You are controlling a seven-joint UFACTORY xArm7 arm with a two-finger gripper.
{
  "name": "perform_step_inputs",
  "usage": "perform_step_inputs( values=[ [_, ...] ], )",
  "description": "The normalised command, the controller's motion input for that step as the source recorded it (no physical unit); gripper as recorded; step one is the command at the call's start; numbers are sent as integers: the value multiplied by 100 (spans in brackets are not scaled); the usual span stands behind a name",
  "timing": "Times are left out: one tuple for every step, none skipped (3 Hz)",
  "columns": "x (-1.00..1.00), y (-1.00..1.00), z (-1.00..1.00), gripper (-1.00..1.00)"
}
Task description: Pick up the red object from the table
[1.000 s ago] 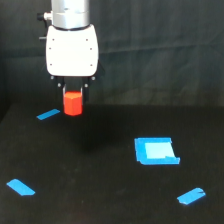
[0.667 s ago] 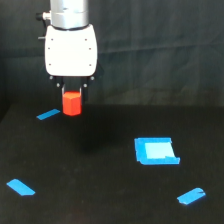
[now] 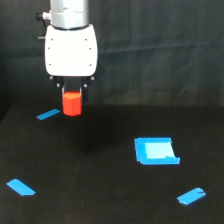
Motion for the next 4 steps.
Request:
perform_step_inputs(
  values=[
    [0,1,1,-100],
    [1,-5,5,-100],
    [3,-11,1,-100],
    [9,-4,7,-99]
  ],
)
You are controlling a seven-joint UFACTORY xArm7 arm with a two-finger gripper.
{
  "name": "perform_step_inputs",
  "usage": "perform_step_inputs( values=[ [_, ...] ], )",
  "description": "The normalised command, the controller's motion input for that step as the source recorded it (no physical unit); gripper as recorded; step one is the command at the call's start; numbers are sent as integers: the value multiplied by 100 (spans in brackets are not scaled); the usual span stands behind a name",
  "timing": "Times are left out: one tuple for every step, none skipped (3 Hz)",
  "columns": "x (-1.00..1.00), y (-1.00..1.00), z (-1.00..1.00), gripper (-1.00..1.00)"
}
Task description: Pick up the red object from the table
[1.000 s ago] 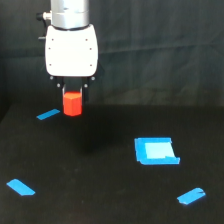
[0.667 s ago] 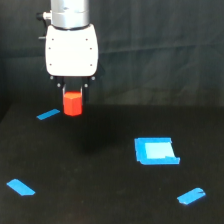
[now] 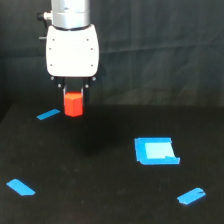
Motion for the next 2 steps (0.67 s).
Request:
perform_step_inputs(
  values=[
    [-8,-4,5,-94],
    [4,-4,6,-100]
  ],
)
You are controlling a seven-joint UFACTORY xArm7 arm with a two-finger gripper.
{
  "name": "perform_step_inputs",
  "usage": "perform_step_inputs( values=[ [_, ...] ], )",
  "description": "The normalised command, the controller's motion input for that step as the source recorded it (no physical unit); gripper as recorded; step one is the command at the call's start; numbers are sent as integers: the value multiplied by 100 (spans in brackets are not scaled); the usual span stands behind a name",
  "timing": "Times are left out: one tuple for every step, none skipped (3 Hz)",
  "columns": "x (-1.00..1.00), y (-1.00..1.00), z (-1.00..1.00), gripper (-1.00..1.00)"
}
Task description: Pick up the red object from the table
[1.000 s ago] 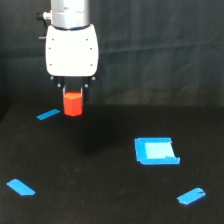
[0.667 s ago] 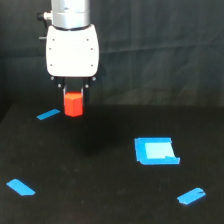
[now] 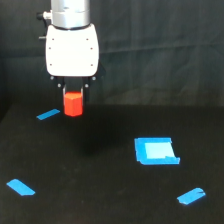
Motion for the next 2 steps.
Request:
perform_step_inputs(
  values=[
    [5,1,-4,-97],
    [5,-4,6,-100]
  ],
)
